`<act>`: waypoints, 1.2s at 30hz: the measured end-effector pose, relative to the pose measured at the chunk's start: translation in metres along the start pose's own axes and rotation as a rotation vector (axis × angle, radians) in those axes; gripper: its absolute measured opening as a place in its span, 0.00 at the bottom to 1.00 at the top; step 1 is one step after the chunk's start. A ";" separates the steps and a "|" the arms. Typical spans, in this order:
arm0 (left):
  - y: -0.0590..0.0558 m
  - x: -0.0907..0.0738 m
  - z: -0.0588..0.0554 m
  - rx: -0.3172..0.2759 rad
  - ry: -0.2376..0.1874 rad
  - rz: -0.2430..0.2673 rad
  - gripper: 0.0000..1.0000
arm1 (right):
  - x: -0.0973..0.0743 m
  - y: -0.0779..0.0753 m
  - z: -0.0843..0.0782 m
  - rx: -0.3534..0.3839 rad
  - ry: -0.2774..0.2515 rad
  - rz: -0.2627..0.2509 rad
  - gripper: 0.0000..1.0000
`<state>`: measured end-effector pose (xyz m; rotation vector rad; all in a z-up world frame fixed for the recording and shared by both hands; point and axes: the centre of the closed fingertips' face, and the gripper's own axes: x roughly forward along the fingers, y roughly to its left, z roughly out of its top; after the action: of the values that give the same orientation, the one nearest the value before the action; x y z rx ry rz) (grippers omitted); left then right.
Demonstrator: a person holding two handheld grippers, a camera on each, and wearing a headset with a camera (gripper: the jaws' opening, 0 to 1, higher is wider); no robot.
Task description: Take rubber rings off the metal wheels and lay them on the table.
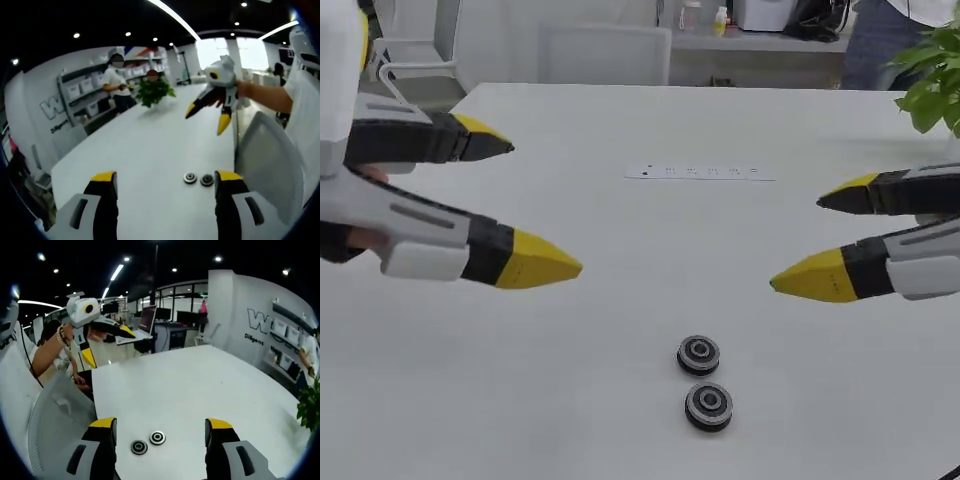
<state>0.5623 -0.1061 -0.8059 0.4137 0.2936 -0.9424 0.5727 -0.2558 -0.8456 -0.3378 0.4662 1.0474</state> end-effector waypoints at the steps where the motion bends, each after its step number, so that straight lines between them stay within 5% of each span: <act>1: 0.000 0.003 0.004 0.006 -0.021 -0.008 0.80 | 0.004 0.003 0.003 -0.004 -0.014 0.010 0.70; 6: 0.004 0.031 0.033 -0.046 -0.236 -0.009 0.74 | 0.024 0.016 0.018 0.035 -0.177 0.104 0.61; 11: 0.009 0.055 0.038 -0.130 -0.325 0.004 0.65 | 0.038 0.015 0.014 0.175 -0.278 0.146 0.51; 17: 0.008 0.075 0.045 -0.141 -0.407 -0.009 0.57 | 0.048 0.010 -0.007 0.220 -0.246 0.143 0.47; 23: -0.010 0.098 0.019 -0.132 -0.372 -0.038 0.48 | 0.060 0.020 -0.037 0.196 -0.123 0.168 0.46; 25: -0.020 0.105 0.003 -0.146 -0.336 -0.060 0.46 | 0.064 0.025 -0.045 0.199 -0.087 0.182 0.44; 26: -0.028 0.109 -0.011 -0.145 -0.281 -0.080 0.45 | 0.066 0.028 -0.052 0.209 -0.053 0.194 0.43; 28: -0.040 0.113 -0.023 -0.099 -0.228 -0.113 0.46 | 0.069 0.032 -0.060 0.209 -0.023 0.199 0.42; 36: -0.073 0.129 -0.045 -0.042 -0.152 -0.210 0.36 | 0.073 0.048 -0.094 0.177 0.115 0.244 0.42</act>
<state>0.5707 -0.2160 -0.9156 0.2741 0.2202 -1.1648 0.5414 -0.2241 -0.9656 -0.1863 0.7118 1.2178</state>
